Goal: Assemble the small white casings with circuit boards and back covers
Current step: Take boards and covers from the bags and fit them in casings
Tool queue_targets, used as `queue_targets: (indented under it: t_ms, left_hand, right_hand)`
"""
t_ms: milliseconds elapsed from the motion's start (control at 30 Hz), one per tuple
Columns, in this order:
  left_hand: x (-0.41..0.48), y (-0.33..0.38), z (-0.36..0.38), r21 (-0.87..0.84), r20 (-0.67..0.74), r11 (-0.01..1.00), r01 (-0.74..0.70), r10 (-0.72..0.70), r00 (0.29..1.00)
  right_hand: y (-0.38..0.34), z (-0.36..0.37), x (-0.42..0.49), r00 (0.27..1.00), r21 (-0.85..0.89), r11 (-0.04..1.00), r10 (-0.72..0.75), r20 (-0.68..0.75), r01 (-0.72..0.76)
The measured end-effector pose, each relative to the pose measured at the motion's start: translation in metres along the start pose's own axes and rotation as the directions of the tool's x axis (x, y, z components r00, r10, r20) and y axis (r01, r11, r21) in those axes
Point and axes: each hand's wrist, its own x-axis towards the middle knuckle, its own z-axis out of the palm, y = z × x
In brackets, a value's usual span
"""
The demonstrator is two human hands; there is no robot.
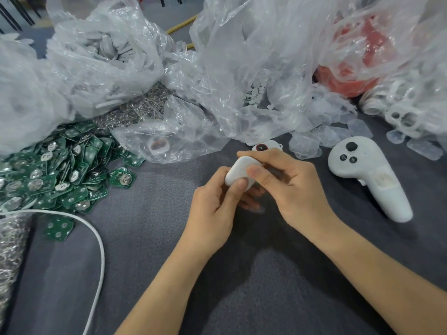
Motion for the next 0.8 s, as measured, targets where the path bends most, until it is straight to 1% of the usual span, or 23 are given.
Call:
queue_targets:
  t_ms: [67,200,300,367,400,433,500,533,567,600,633,700,733,800]
  left_hand:
    - [-0.001,0.001,-0.001,0.003,0.012,1.0,-0.01,0.009,1.0]
    - [-0.002,0.002,-0.003,-0.003,0.006,0.999,-0.036,0.036,0.999]
    - [-0.002,0.001,-0.004,0.104,-0.047,0.993,-0.055,0.06,0.997]
    - [-0.002,-0.001,-0.002,0.203,-0.137,0.977,-0.057,0.086,0.987]
    - [-0.001,-0.002,-0.002,0.282,-0.194,0.956,-0.082,0.14,0.971]
    - [0.0,-0.003,-0.003,0.386,-0.232,0.915,-0.118,0.22,0.948]
    - [0.001,-0.004,-0.004,0.55,-0.225,0.816,-0.177,0.349,0.91]
    - [0.001,-0.005,-0.005,0.588,-0.199,0.783,-0.202,0.382,0.903]
    - [0.001,-0.004,-0.006,0.597,-0.175,0.772,-0.219,0.391,0.904]
    - [0.0,-0.003,-0.006,0.575,-0.166,0.788,-0.219,0.375,0.912]
    - [0.0,-0.002,-0.007,0.516,-0.181,0.834,-0.194,0.328,0.927]
    - [0.0,0.002,-0.007,0.316,-0.238,0.943,-0.102,0.183,0.954]
    - [0.0,0.004,-0.007,0.226,-0.252,0.972,-0.067,0.125,0.96]
    - [0.002,0.006,-0.008,0.118,-0.227,0.992,-0.039,0.065,0.972]
  right_hand:
    - [-0.001,-0.001,0.0,1.0,0.048,0.999,0.017,-0.005,-0.016]
    - [-0.002,0.0,0.0,0.999,-0.042,0.998,-0.043,-0.014,0.043]
    - [-0.002,-0.001,0.001,1.0,-0.014,1.0,-0.014,0.017,0.014]
    - [-0.001,-0.001,0.002,1.0,-0.011,1.0,-0.017,0.014,0.017]
    - [0.0,0.0,0.002,1.0,0.029,1.0,-0.004,0.013,0.004]
    - [0.0,0.0,0.002,0.999,0.103,0.994,0.034,0.024,-0.037]
    - [0.001,0.001,0.001,0.986,0.285,0.944,0.148,0.078,-0.164]
    - [0.002,0.001,0.001,0.977,0.336,0.918,0.188,0.103,-0.212]
    - [0.003,0.001,0.001,0.973,0.343,0.911,0.205,0.107,-0.229]
    - [0.004,0.0,0.002,0.974,0.325,0.918,0.206,0.098,-0.227]
    - [0.005,-0.001,0.002,0.977,0.29,0.933,0.195,0.083,-0.211]
    - [0.006,-0.004,0.004,0.988,0.186,0.971,0.143,0.062,-0.152]
    - [0.005,-0.004,0.005,0.992,0.134,0.984,0.114,0.054,-0.12]
    - [0.005,-0.005,0.005,0.996,0.085,0.993,0.082,0.043,-0.085]
